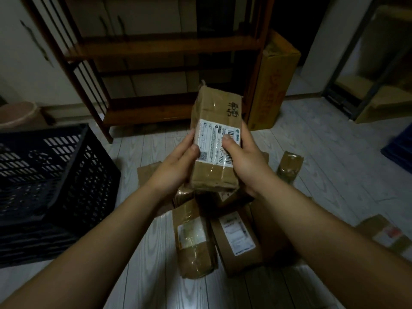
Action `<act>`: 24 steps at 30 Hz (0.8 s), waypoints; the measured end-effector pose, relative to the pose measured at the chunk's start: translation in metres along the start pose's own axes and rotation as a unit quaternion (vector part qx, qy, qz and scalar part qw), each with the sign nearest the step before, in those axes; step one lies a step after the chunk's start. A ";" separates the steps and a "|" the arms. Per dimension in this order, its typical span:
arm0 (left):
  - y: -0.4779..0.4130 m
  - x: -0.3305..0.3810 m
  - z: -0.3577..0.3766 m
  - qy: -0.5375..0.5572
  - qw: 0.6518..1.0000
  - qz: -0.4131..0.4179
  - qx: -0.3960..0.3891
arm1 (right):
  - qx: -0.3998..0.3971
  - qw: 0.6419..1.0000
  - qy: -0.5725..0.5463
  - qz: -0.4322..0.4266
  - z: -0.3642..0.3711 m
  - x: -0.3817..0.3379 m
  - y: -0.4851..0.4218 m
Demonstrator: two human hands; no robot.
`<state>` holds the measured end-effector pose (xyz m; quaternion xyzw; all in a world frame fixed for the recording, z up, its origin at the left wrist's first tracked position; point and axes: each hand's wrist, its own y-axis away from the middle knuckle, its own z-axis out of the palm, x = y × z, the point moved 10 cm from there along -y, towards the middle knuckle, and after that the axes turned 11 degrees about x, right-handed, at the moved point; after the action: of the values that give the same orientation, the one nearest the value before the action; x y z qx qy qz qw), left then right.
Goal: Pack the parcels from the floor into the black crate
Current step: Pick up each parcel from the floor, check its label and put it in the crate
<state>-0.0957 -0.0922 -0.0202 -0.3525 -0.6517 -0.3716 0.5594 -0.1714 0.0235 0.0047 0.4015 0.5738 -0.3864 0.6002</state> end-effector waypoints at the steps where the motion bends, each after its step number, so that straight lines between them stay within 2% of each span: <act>1: 0.001 0.012 0.002 0.004 1.000 -0.006 -0.023 | 0.006 1.000 -0.016 0.011 0.002 -0.009 0.000; 6: 0.010 0.105 -0.016 0.002 0.998 -0.051 -0.039 | 0.010 0.999 -0.020 0.048 0.010 -0.094 0.001; 12: 0.032 0.267 -0.070 -0.047 0.993 -0.082 -0.067 | 0.023 0.999 0.043 0.020 0.007 -0.276 -0.009; 16: 0.054 0.386 -0.103 -0.087 0.989 -0.070 -0.096 | 0.032 0.999 0.029 0.026 0.019 -0.386 0.006; 20: 0.075 0.489 -0.145 -0.111 0.990 -0.070 -0.052 | 0.072 0.997 -0.001 0.017 0.034 -0.482 0.035; 24: 0.100 0.561 -0.182 -0.054 0.992 -0.104 0.056 | 0.144 0.987 -0.054 0.034 0.035 -0.545 0.054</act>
<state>0.0063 -0.1805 0.5622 -0.2707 -0.7338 -0.3713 0.5004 -0.1314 0.0130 0.5523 0.4818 0.4646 -0.4657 0.5789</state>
